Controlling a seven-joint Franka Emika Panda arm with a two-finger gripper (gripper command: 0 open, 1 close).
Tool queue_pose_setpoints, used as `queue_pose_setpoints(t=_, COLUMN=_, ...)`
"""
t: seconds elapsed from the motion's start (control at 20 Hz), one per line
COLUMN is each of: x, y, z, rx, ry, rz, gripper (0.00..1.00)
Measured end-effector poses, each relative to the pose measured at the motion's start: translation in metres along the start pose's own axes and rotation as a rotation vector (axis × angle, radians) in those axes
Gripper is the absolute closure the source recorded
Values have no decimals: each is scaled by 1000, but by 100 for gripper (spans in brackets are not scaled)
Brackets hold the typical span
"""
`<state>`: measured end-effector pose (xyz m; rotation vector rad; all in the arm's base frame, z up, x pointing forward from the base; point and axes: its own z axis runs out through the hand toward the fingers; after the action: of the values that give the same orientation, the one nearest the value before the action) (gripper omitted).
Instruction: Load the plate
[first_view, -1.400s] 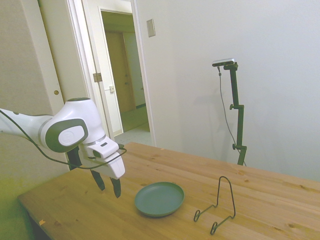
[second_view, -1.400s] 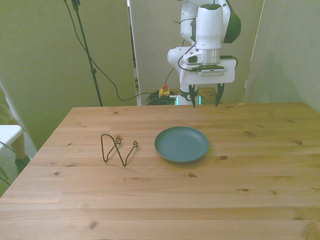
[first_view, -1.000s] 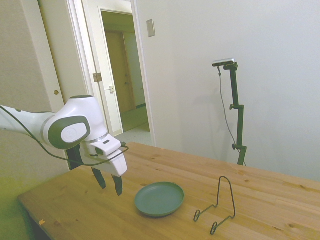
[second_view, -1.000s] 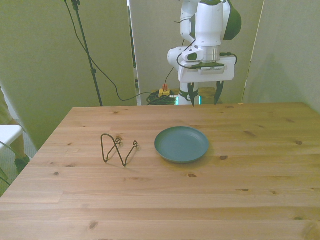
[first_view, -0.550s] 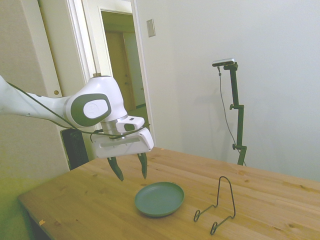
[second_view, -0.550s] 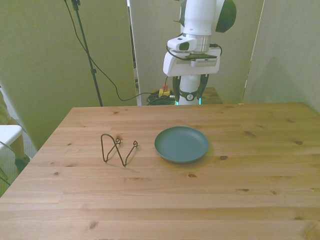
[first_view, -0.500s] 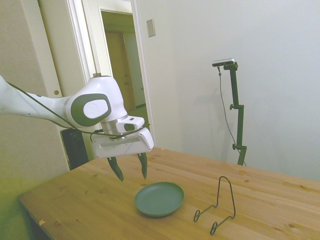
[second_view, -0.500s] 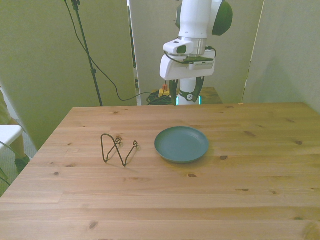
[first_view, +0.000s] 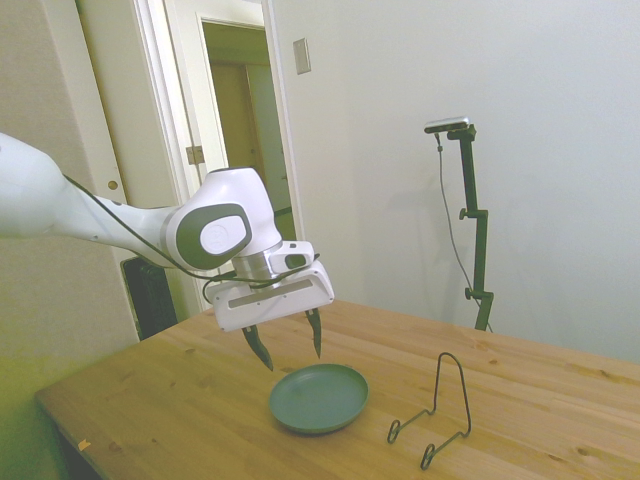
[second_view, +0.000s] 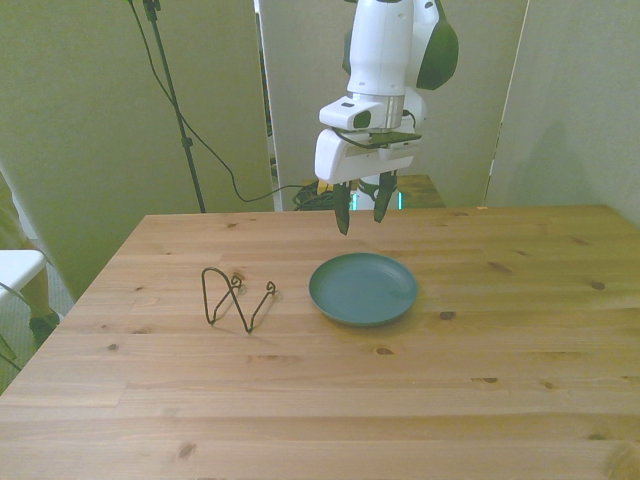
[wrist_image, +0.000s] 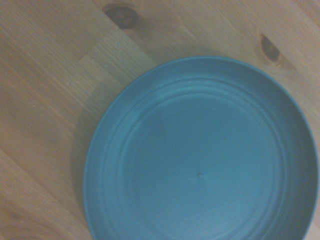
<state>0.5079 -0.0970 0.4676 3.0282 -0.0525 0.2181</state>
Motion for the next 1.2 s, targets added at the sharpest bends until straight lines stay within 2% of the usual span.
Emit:
queue_pose_setpoints(t=0.2, x=28, y=15, z=6, rx=0, ry=9, rz=-112, gripper=0)
queue_pose_setpoints(t=0.35, x=45, y=21, z=19, rx=2, ry=18, rz=-158, gripper=0)
queue_pose_setpoints(t=0.9, x=89, y=36, z=60, rx=21, ry=-2, rz=-200, gripper=0)
queue_pose_setpoints(t=1.2, x=105, y=40, z=84, rx=47, ry=-49, rz=-231, gripper=0)
